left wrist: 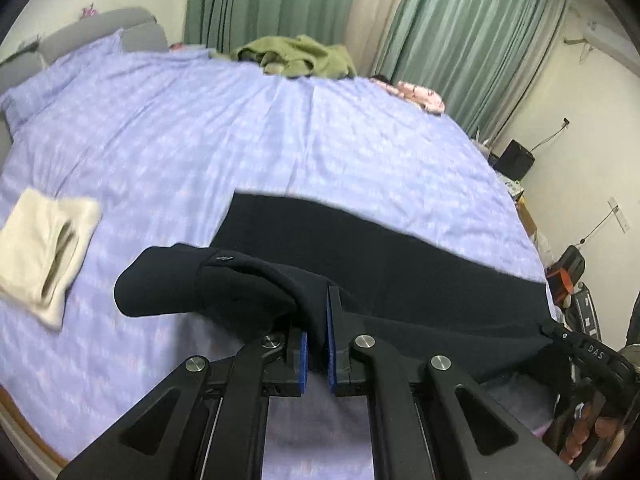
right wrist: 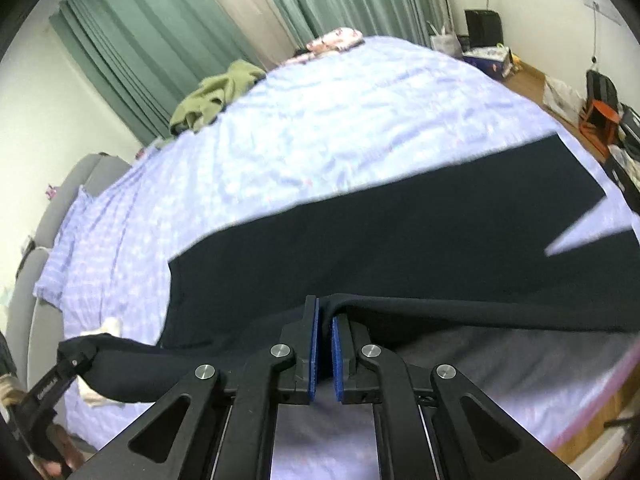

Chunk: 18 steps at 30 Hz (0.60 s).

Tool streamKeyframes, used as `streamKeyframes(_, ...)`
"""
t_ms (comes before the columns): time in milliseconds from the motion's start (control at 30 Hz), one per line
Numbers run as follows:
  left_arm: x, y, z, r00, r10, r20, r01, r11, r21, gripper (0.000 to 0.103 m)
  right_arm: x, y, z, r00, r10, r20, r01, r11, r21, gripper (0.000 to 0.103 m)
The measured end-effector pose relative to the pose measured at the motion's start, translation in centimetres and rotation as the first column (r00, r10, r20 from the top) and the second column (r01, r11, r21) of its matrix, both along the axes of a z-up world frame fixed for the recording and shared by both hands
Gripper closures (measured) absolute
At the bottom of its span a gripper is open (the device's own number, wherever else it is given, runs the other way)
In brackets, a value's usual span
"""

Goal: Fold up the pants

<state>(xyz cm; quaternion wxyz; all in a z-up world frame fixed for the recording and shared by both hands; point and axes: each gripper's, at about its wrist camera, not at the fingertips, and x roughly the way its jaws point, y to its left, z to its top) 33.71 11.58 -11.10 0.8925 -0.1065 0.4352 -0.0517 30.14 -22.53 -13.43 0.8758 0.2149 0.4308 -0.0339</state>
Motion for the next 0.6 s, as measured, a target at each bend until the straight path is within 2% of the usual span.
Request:
streamKeyframes(100, 3.8, -0.3, 0.0, 1.000, 0.005, 0.021, -0.005, 1.000, 0.003, 0.095, 2.7, -0.1, 0.4, 1.000, 0.012, 0.017, -0.012, 1.000, -0.014, 0.096)
streamKeyframes(233, 8.9, -1.2, -1.5, 1.000, -0.004, 0.005, 0.004, 1.000, 0.031, 0.094, 7.3, -0.4, -0.3, 0.999, 0.042, 0.005, -0.041, 0.998, -0.047, 0.096)
streamKeyframes(400, 15.5, -1.9, -4.2, 0.998, -0.017, -0.055, 0.020, 0.998, 0.062, 0.094, 13.0, -0.6, -2.8, 0.997, 0.065, -0.040, -0.067, 0.996, -0.062, 0.096)
streamKeyframes(600, 21.0, -2.3, -8.3, 0.992, -0.014, -0.129, 0.028, 0.994, 0.106, 0.094, 19.3, -0.4, -5.9, 0.991, 0.089, -0.096, -0.096, 0.993, -0.069, 0.096)
